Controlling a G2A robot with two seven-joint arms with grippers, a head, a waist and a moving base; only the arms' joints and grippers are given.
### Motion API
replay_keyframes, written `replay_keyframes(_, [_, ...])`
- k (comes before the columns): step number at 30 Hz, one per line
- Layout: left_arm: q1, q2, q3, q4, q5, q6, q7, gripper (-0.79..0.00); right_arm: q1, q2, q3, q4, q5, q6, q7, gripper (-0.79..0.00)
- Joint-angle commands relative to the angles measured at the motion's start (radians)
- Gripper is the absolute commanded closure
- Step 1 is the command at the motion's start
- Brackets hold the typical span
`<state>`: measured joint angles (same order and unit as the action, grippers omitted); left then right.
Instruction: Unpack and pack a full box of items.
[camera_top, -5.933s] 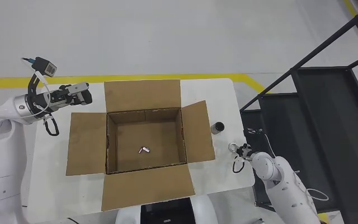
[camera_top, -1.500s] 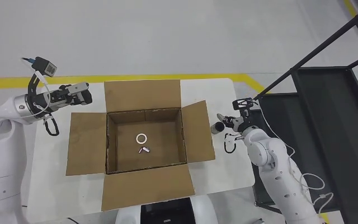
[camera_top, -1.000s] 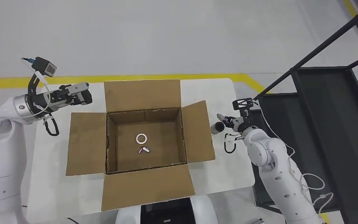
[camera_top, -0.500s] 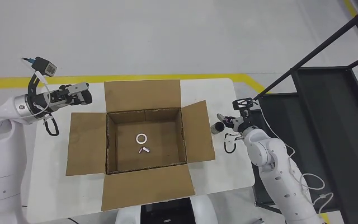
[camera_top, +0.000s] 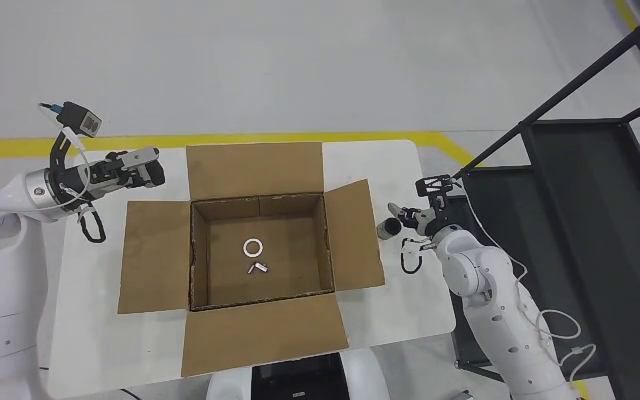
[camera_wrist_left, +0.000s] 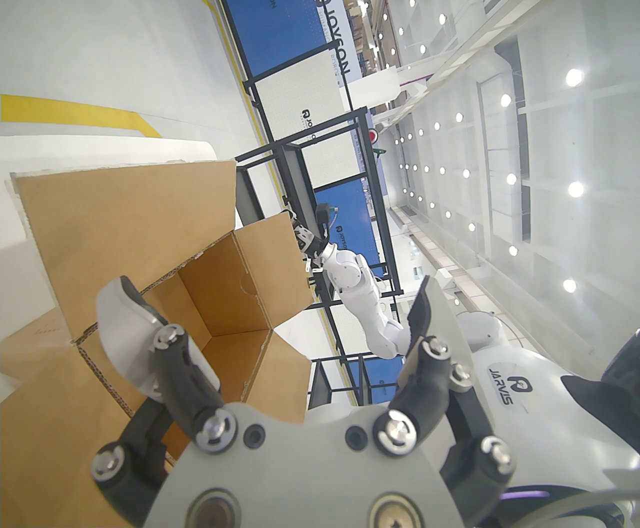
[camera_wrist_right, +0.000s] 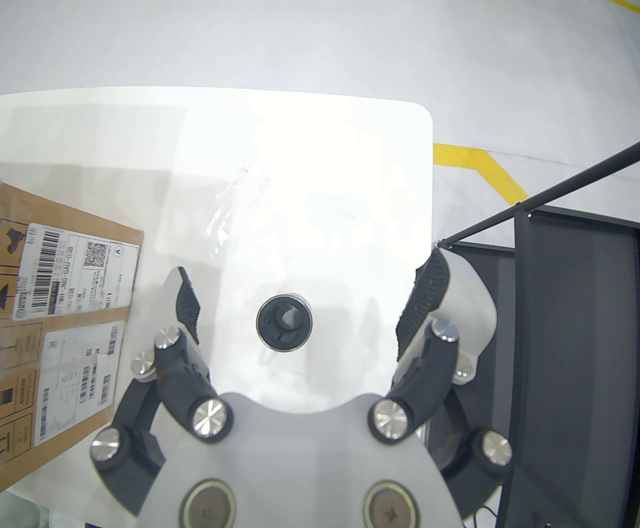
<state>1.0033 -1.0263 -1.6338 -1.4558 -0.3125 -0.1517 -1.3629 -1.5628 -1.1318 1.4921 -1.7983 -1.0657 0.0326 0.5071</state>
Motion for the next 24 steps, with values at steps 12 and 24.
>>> replay_keyframes(12, [0.0,0.0,0.0,0.0,0.0,0.0,0.0,-0.785,0.027,-0.003,-0.016,0.117,0.016,-0.007,0.072,-0.785])
replay_keyframes(24, [0.0,0.0,0.0,0.0,0.0,0.0,0.0,-0.785,0.138,-0.034,-0.164,0.333,-0.011,0.053,-0.013,-0.785])
